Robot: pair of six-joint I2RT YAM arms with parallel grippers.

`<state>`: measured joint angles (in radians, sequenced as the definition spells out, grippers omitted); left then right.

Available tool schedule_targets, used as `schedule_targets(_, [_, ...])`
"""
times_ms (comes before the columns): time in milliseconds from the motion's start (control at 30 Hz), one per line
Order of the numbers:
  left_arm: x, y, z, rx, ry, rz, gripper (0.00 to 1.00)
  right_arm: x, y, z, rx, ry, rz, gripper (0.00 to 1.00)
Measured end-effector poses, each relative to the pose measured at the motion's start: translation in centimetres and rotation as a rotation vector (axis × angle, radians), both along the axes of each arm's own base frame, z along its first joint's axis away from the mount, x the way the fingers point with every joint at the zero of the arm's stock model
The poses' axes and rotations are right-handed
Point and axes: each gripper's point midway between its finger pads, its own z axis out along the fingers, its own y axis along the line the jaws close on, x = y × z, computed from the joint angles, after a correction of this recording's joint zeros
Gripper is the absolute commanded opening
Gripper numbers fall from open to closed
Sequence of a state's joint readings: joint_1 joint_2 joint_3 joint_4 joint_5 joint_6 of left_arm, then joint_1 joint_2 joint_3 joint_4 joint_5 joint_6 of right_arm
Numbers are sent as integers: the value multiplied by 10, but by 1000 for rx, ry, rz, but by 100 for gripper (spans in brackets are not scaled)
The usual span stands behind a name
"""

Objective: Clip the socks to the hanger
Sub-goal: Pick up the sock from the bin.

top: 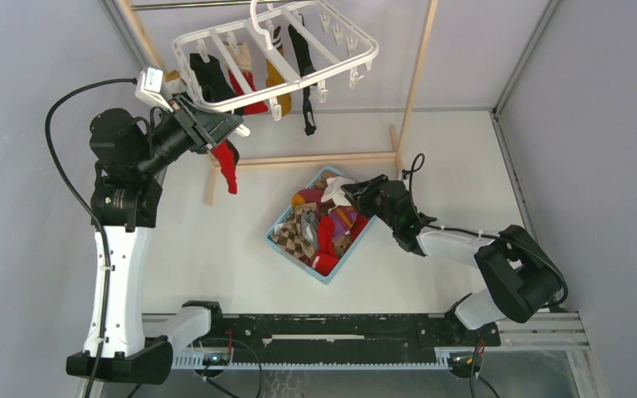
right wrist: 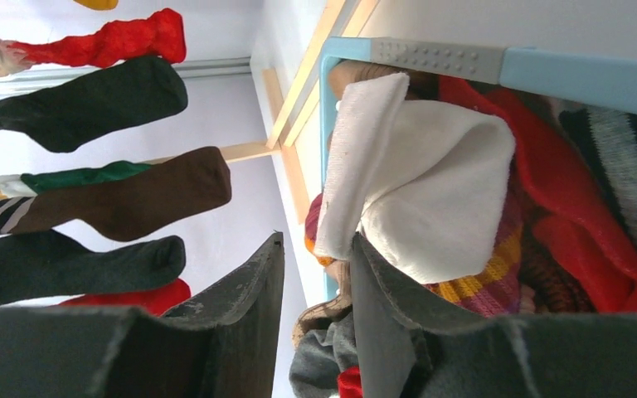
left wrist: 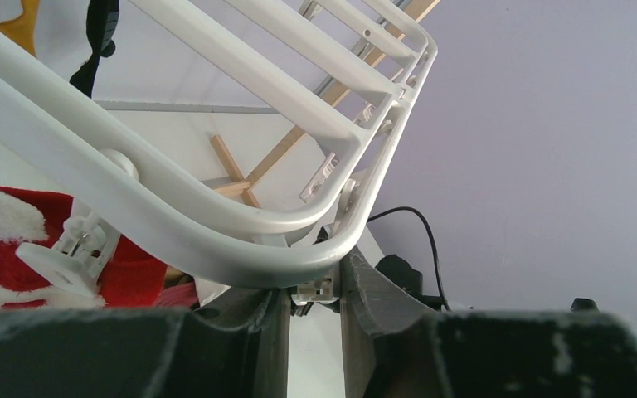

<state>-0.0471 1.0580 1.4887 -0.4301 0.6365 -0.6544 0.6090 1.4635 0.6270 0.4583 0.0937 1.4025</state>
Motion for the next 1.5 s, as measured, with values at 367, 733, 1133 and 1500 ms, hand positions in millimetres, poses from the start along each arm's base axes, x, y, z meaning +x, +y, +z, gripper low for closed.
schedule_targets(367, [0,0,0,0,0,0,1,-2,-10,-19,-132,46,-96,36])
schedule_targets(733, [-1,0,0,0,-1,-3,1,17,-3,0,-188,18,-150,32])
schedule_targets(1133, [-1,0,0,5,-7,-4,1,18,-7,-14,-338,48,-179,13])
schedule_targets(1500, [-2,0,1,6,-8,-5,1,20,-7,30,-479,-168,-66,0])
